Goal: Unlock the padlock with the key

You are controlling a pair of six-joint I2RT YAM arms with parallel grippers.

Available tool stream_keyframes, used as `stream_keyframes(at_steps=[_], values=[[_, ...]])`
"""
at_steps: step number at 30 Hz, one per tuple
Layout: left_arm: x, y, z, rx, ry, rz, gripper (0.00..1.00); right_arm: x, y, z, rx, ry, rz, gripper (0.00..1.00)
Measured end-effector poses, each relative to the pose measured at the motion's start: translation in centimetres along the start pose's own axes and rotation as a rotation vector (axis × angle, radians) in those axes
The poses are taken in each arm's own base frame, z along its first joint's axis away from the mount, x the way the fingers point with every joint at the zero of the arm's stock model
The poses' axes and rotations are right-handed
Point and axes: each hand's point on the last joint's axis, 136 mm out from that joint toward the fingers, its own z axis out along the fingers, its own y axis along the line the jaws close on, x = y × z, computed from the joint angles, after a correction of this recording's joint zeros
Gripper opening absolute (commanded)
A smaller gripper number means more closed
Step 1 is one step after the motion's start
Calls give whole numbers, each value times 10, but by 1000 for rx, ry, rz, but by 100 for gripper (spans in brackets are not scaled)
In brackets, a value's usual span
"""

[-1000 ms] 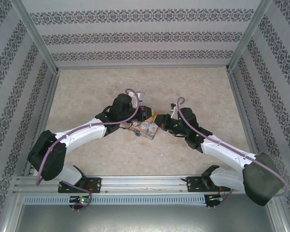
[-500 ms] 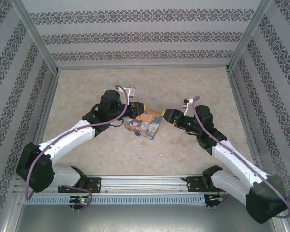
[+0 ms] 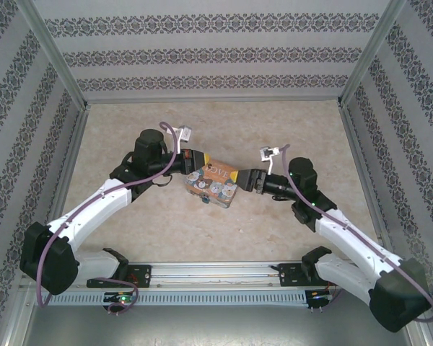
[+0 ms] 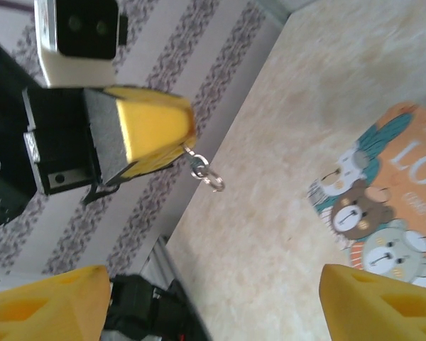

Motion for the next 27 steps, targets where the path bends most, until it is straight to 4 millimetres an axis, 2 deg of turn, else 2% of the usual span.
stream_keyframes(at_steps=[6,20,27], values=[[7,0,1,21,24,-30,0,6,10,23,-42,77,-6,64],[8,-3,1,41,24,-37,0,-1,12,52,-61,111,-27,52],[8,-3,2,47,18,-39,0,4,6,62,-56,134,-19,41]])
